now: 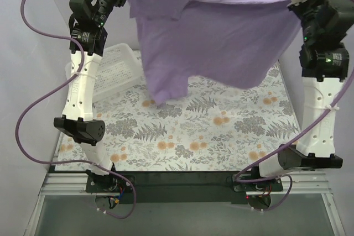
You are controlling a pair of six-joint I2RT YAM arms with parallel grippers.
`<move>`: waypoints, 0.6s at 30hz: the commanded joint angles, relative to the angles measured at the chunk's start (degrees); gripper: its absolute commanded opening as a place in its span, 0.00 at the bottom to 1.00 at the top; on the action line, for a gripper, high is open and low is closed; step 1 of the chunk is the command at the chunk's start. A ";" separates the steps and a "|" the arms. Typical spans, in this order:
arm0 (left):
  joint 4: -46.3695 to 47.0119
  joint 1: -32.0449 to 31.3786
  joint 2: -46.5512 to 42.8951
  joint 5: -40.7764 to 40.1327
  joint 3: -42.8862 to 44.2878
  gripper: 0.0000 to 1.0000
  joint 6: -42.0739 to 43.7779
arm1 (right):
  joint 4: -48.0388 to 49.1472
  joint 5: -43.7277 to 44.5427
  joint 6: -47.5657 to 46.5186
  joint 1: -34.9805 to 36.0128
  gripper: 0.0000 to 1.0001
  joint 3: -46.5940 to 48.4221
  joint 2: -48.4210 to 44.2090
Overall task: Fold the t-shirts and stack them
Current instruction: Flatten the tshirt out
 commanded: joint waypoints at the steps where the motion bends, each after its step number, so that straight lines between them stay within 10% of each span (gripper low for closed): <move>1: 8.40 -0.24 -7.07 5.44 4.48 0.00 -4.23 | 9.10 -1.88 2.93 -3.76 0.01 4.98 -6.58; 18: 8.18 -0.77 -50.31 30.83 -93.59 0.00 -3.62 | 3.59 -10.67 -14.90 -5.45 0.01 -85.36 -59.12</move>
